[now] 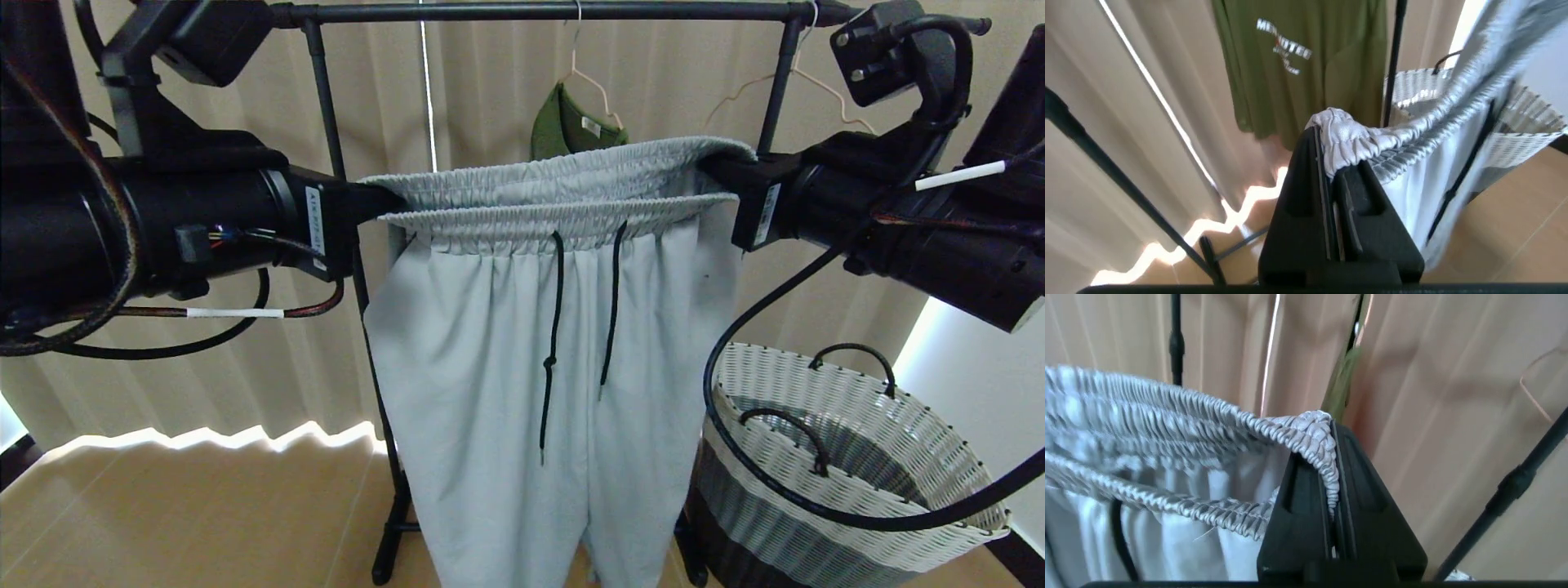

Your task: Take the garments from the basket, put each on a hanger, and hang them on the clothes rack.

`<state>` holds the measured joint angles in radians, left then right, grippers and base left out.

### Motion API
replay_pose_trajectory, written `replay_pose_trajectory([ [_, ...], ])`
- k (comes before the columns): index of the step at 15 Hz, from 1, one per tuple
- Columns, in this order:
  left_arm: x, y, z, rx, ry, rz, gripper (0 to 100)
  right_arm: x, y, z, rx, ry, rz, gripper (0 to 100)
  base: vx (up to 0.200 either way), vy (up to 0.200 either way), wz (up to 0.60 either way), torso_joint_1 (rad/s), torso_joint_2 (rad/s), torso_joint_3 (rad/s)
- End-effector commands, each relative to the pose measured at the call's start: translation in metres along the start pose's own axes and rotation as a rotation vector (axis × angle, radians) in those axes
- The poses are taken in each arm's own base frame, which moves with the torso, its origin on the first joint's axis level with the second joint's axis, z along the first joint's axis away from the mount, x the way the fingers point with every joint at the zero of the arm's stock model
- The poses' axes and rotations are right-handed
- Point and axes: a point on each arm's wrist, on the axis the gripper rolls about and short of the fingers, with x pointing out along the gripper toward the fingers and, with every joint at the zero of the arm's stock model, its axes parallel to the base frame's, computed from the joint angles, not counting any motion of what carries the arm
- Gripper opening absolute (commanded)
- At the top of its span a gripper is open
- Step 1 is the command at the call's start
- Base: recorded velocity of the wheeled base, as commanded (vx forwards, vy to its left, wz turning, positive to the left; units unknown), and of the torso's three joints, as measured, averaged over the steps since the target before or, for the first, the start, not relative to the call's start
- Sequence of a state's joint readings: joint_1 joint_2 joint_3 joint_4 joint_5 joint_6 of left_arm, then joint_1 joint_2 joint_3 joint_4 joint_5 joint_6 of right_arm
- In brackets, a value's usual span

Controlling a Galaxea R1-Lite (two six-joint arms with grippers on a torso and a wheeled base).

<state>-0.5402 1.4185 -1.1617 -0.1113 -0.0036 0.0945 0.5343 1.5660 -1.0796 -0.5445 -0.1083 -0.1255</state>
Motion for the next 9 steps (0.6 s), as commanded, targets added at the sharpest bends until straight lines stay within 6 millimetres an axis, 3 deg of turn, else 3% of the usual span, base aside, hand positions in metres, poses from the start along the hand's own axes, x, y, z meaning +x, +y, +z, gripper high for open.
replay_pose_trajectory([
  [1,-0.0034,-0.0005,0.0016,0.0,-0.009,-0.001,0,0.0009,0.0001,-0.0013,-0.001,0.005,-0.002,0,0.0,0.0,0.0,0.0,0.0,0.0],
  [9,-0.0045,0.0013,0.0086,0.002,-0.051,0.009,0,-0.0017,-0.0004,0.0001,-0.001,0.003,-0.002,0,0.0,0.0,0.0,0.0,0.0,0.0],
])
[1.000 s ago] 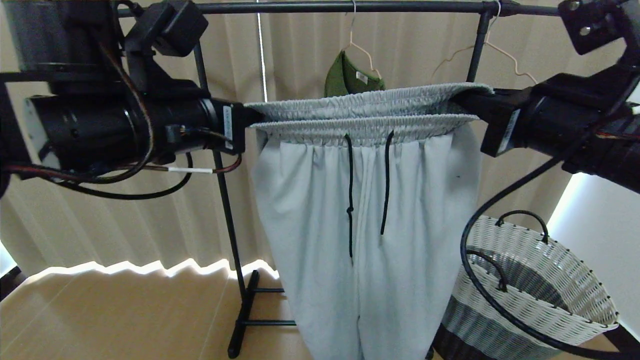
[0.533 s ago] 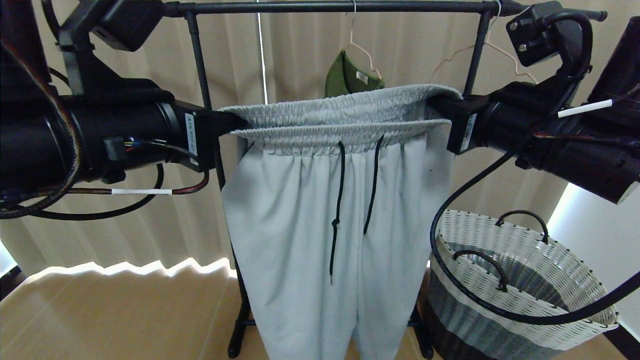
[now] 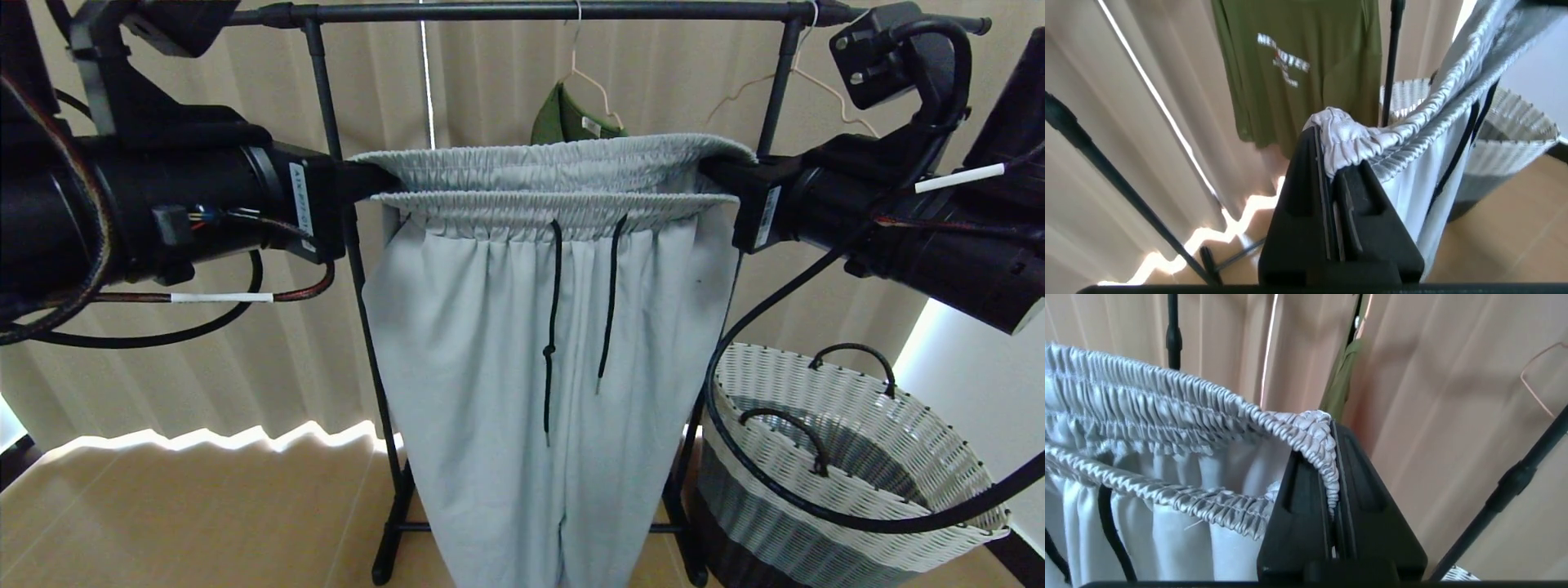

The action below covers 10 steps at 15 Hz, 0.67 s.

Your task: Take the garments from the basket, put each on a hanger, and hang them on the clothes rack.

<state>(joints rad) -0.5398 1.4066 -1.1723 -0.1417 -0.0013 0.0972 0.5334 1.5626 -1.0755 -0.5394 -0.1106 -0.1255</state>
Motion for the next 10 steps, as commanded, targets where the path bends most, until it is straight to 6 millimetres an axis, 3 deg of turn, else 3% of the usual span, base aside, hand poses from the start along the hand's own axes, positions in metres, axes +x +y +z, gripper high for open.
replay_pose_trajectory([
  [1,0.001,0.001,0.001,-0.001,-0.008,0.005,0,-0.001,0.0,0.001,0.0,-0.001,0.0,0,0.0,0.0,0.0,0.0,0.0,0.0],
  [2,0.001,0.001,0.001,-0.001,-0.008,0.005,0,-0.001,0.0,0.001,0.0,-0.001,0.0,100,0.0,0.0,0.0,0.0,0.0,0.0],
  [6,0.008,0.002,-0.004,0.014,0.013,0.015,0,-0.006,0.001,-0.009,-0.001,0.025,0.002,100,0.0,0.0,0.0,0.0,0.0,0.0],
  [10,0.015,0.017,-0.012,0.063,0.05,0.081,0,-0.015,0.006,-0.017,0.002,-0.015,0.025,100,0.0,0.0,0.0,0.0,0.0,0.0],
])
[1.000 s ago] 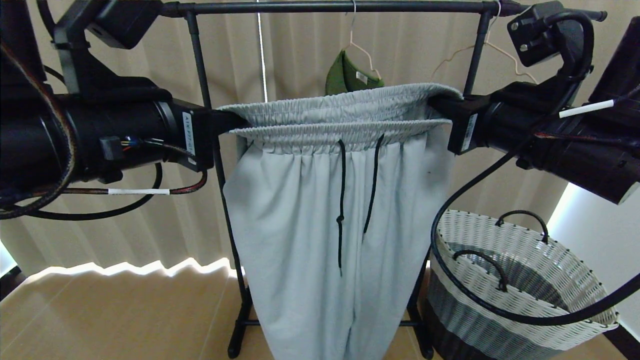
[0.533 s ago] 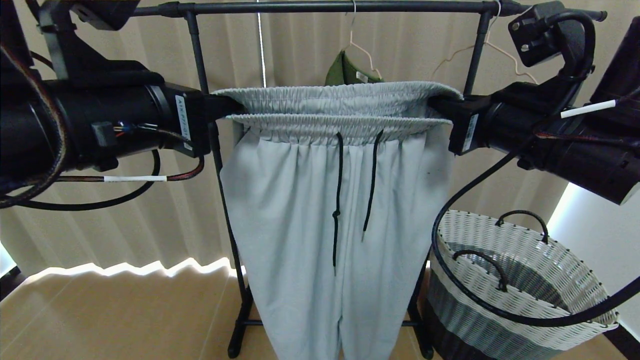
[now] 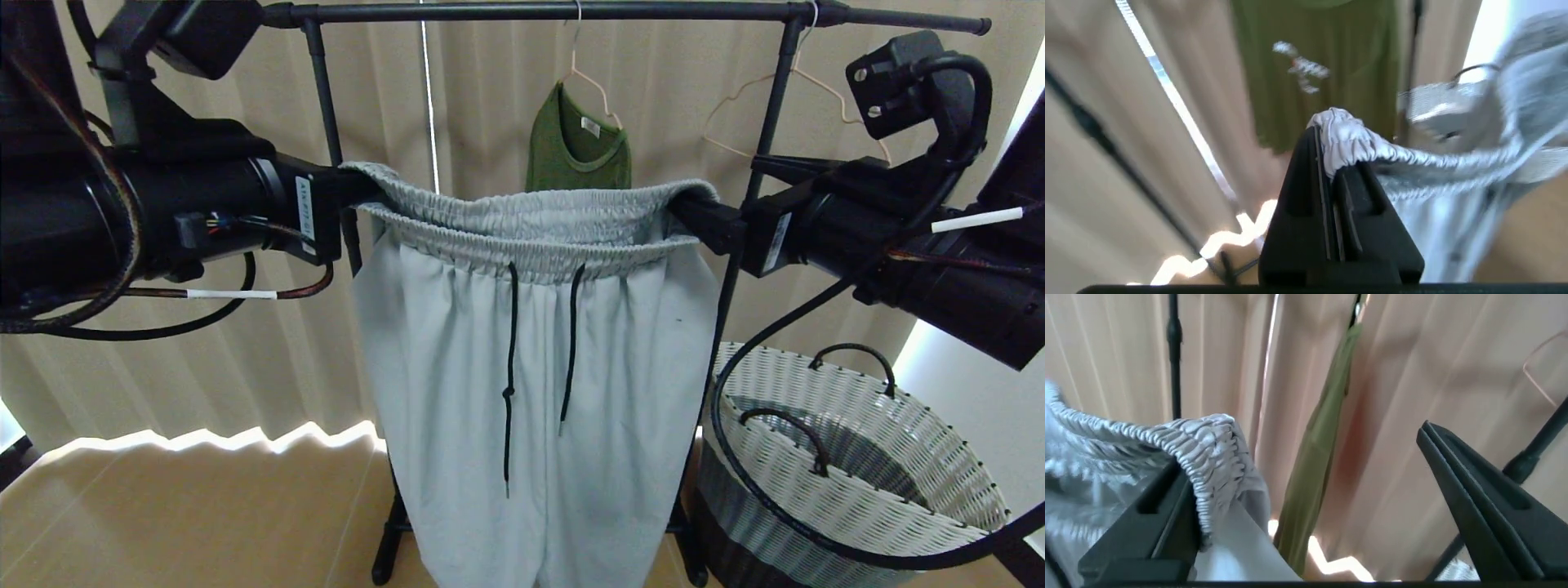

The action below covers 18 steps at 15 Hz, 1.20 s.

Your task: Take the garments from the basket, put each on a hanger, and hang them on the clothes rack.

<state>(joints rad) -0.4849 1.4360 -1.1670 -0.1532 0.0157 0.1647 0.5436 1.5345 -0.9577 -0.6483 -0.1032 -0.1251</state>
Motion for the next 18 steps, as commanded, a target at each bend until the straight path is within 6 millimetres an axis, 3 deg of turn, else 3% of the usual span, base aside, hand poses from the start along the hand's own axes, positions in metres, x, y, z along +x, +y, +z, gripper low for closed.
replay_pose_trajectory([
  [1,0.01,0.006,-0.007,0.005,0.037,0.045,0,-0.004,0.005,-0.004,0.001,0.004,0.022,100,0.0,0.0,0.0,0.0,0.0,0.0],
  [11,0.03,0.032,-0.02,0.044,0.063,0.241,0,-0.021,0.01,-0.003,0.006,-0.007,0.102,100,0.0,0.0,0.0,0.0,0.0,0.0],
  [16,0.038,0.038,-0.03,0.04,0.066,0.277,0,-0.028,0.011,-0.011,0.009,-0.015,0.117,100,0.0,0.0,0.0,0.0,0.0,0.0],
  [18,0.042,0.038,-0.035,0.042,0.062,0.302,0,-0.037,0.013,-0.019,0.007,-0.018,0.206,100,0.0,0.0,0.0,0.0,0.0,0.0],
])
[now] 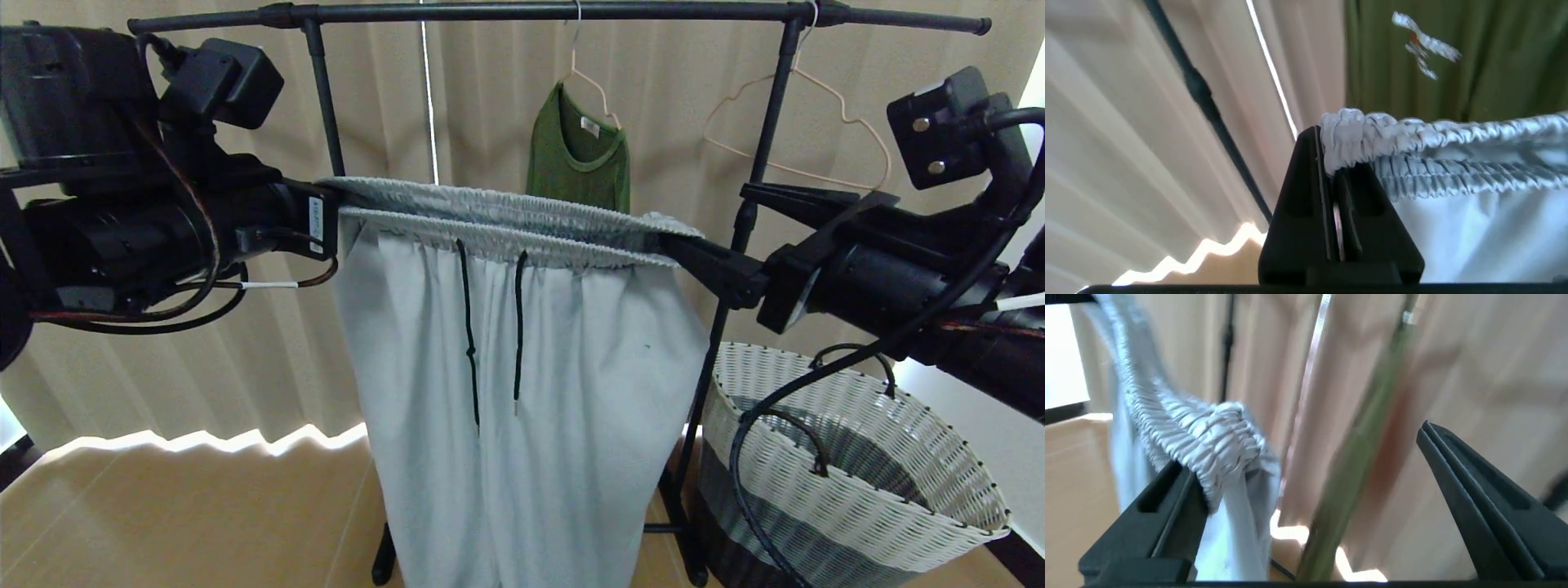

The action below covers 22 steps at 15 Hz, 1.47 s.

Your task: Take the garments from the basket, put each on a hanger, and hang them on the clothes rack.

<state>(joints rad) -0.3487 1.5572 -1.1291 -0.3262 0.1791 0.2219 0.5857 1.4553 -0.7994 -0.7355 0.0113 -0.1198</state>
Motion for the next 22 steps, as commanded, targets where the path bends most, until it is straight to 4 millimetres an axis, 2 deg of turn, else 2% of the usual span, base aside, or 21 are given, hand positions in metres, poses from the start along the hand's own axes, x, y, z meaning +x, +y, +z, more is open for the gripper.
replay_pose_trajectory([
  [1,0.005,-0.002,-0.007,0.002,0.011,0.011,0,-0.011,0.004,-0.009,0.0,0.001,0.102,100,0.0,0.0,0.0,0.0,0.0,0.0],
  [5,0.004,0.001,-0.006,-0.001,0.01,0.019,0,-0.012,0.004,-0.007,-0.003,-0.034,0.128,100,0.0,0.0,0.0,0.0,0.0,0.0],
  [9,-0.001,0.001,-0.016,0.002,0.038,0.019,0,-0.015,0.002,-0.011,-0.009,-0.018,0.107,100,0.0,0.0,0.0,0.0,0.0,0.0],
  [12,-0.046,0.012,-0.018,-0.013,0.006,0.021,0,-0.041,-0.029,-0.043,-0.07,0.108,-0.06,100,0.0,0.0,0.0,0.0,0.0,0.0],
  [13,-0.052,0.013,-0.019,-0.014,0.002,0.017,0,-0.044,-0.033,-0.049,-0.073,0.129,-0.081,100,0.0,0.0,0.0,0.0,0.0,0.0],
  [14,-0.066,0.016,-0.02,-0.013,-0.013,0.01,0,-0.053,-0.045,-0.062,-0.074,0.187,-0.184,100,0.0,0.0,0.0,0.0,0.0,0.0],
  [15,-0.073,0.017,-0.017,-0.014,-0.03,0.014,0,-0.055,-0.05,-0.064,-0.1,0.19,-0.243,100,0.0,0.0,0.0,0.0,0.0,0.0],
  [18,-0.079,0.019,-0.014,-0.016,-0.049,0.019,0,-0.057,-0.051,-0.064,-0.122,0.107,-0.285,100,0.0,0.0,0.0,0.0,0.0,0.0],
  [19,-0.079,0.019,-0.014,-0.014,-0.046,0.019,0,-0.06,-0.053,-0.072,-0.127,0.094,-0.303,100,0.0,0.0,0.0,0.0,0.0,0.0],
  [22,-0.08,0.019,-0.015,-0.013,-0.044,0.019,0,-0.063,-0.069,-0.083,-0.17,0.057,-0.394,100,0.0,0.0,0.0,0.0,0.0,0.0],
])
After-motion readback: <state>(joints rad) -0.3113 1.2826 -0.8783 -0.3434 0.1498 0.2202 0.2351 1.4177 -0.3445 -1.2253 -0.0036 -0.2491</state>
